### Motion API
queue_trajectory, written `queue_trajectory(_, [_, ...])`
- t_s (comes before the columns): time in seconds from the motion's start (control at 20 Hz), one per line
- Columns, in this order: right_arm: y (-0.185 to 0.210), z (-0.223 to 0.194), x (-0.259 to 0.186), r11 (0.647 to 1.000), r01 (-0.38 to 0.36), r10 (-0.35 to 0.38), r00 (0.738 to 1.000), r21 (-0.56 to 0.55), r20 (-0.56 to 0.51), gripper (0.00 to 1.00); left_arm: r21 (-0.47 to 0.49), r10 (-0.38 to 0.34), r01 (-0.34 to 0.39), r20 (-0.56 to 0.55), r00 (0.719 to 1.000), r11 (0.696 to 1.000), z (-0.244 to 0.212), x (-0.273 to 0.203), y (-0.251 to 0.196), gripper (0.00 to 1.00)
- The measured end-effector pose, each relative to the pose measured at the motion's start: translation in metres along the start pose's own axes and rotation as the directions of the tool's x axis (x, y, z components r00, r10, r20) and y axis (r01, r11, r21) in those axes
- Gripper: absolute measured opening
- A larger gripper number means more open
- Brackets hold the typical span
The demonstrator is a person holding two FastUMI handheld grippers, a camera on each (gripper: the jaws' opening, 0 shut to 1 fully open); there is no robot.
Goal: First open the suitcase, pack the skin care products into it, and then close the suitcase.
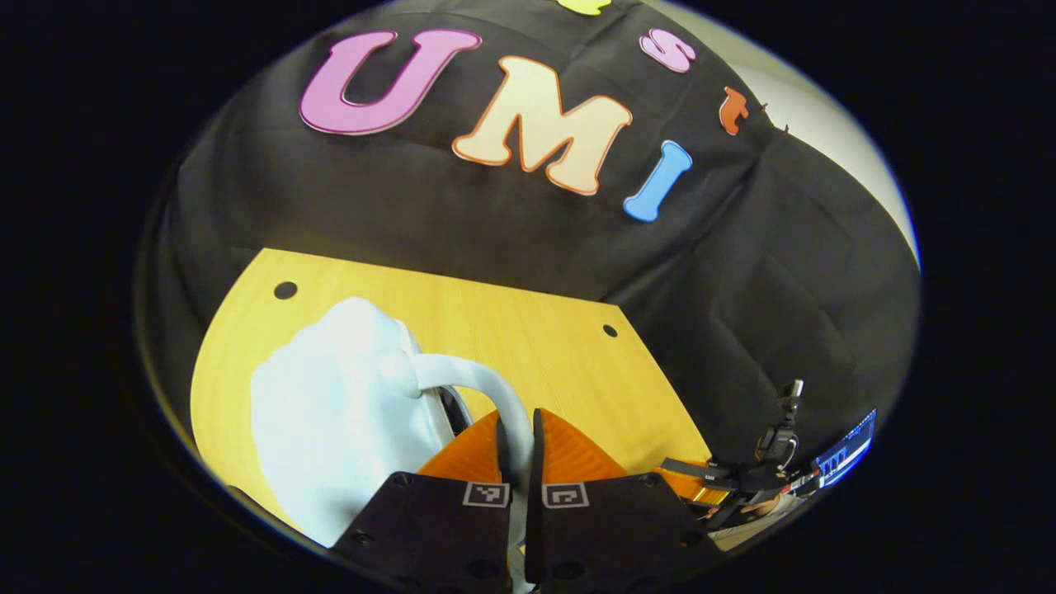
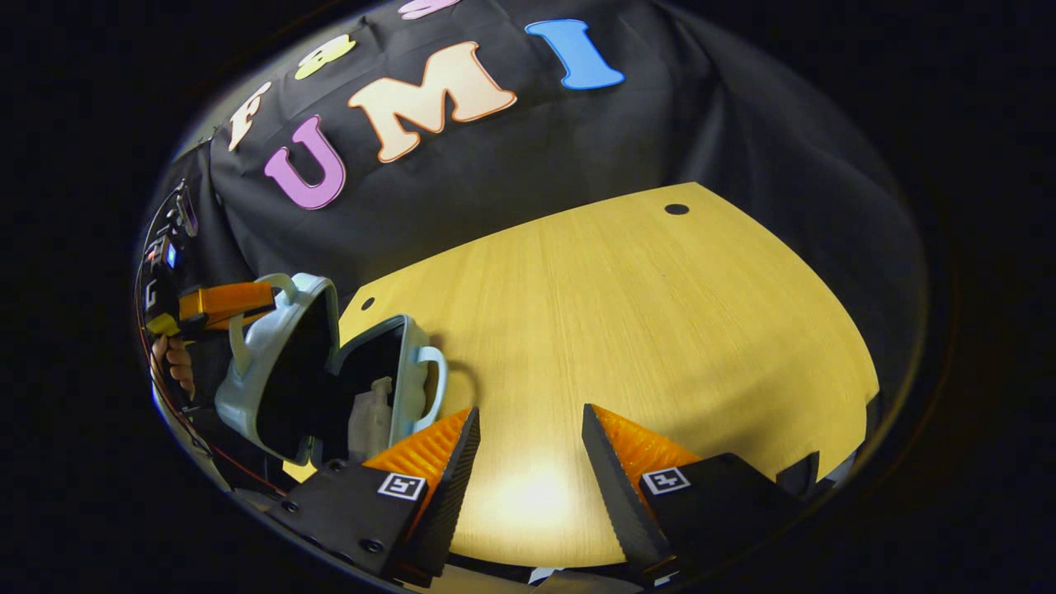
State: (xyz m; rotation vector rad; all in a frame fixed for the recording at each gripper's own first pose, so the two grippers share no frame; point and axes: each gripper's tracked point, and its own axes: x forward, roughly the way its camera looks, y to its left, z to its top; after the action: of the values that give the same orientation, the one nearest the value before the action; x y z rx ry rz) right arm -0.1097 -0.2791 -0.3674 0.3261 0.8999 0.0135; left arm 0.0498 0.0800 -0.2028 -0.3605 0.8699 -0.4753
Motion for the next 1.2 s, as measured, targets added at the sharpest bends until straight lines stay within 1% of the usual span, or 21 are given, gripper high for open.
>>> queue_trajectory(0.05, [-0.005,0.001,-0.003,1.000,0.007,-0.007,1.000,0.003,0.002,0.80,0.000,0.002,-0.002,-0.020,1.000,1.000,-0.007,0.008,-0.005,0.00])
queue_trajectory(0.2, [-0.022,0.001,-0.008,1.000,0.028,-0.028,1.000,0.011,0.003,0.80,0.020,0.020,-0.019,-0.081,0.997,1.000,-0.028,0.032,-0.012,0.00])
queue_trajectory(0.4, [-0.043,0.000,-0.014,0.998,0.054,-0.054,0.999,0.029,-0.001,0.80,0.033,0.053,-0.049,-0.139,0.989,0.998,-0.054,0.058,-0.008,0.00])
queue_trajectory(0.45, [-0.048,-0.001,-0.015,0.998,0.060,-0.059,0.998,0.033,-0.005,0.75,0.037,0.064,-0.059,-0.153,0.986,0.998,-0.061,0.064,-0.008,0.00])
queue_trajectory(0.5, [-0.053,-0.002,-0.016,0.997,0.065,-0.065,0.998,0.037,-0.007,0.75,0.039,0.076,-0.070,-0.166,0.983,0.997,-0.069,0.070,-0.006,0.00])
queue_trajectory(0.55, [-0.057,-0.001,-0.017,0.997,0.070,-0.070,0.998,0.039,-0.009,0.80,0.049,0.090,-0.082,-0.183,0.979,0.995,-0.077,0.077,-0.005,0.00])
queue_trajectory(0.65, [-0.064,0.000,-0.018,0.996,0.080,-0.079,0.997,0.042,-0.010,0.80,0.078,0.126,-0.112,-0.211,0.969,0.991,-0.091,0.091,-0.001,0.01])
queue_trajectory(0.7, [-0.068,0.001,-0.019,0.996,0.084,-0.083,0.996,0.043,-0.010,0.75,0.092,0.144,-0.126,-0.228,0.963,0.988,-0.097,0.096,0.002,0.01])
queue_trajectory(0.8, [-0.077,0.003,-0.020,0.995,0.089,-0.089,0.996,0.049,-0.010,0.75,0.131,0.188,-0.159,-0.248,0.950,0.979,-0.106,0.104,0.005,0.01])
queue_trajectory(0.9, [-0.084,0.002,-0.022,0.994,0.090,-0.090,0.996,0.055,-0.011,0.75,0.149,0.220,-0.185,-0.268,0.938,0.971,-0.117,0.113,0.008,0.00])
queue_trajectory(0.95, [-0.088,0.002,-0.021,0.994,0.090,-0.089,0.996,0.058,-0.014,0.80,0.151,0.234,-0.198,-0.272,0.933,0.968,-0.120,0.116,0.009,0.01])
queue_trajectory(1.05, [-0.093,0.002,-0.023,0.995,0.080,-0.079,0.997,0.063,-0.018,0.80,0.153,0.253,-0.217,-0.279,0.927,0.964,-0.125,0.121,0.011,0.01])
queue_trajectory(1.1, [-0.097,0.002,-0.025,0.995,0.077,-0.076,0.997,0.063,-0.017,0.80,0.166,0.279,-0.240,-0.282,0.918,0.957,-0.128,0.123,0.013,0.01])
queue_trajectory(1.15, [-0.101,0.005,-0.025,0.995,0.072,-0.071,0.997,0.064,-0.014,0.85,0.185,0.307,-0.263,-0.274,0.911,0.947,-0.130,0.125,0.015,0.02])
queue_trajectory(1.2, [-0.103,0.008,-0.024,0.996,0.066,-0.065,0.998,0.066,-0.011,0.80,0.206,0.352,-0.305,-0.254,0.901,0.930,-0.130,0.126,0.020,0.04])
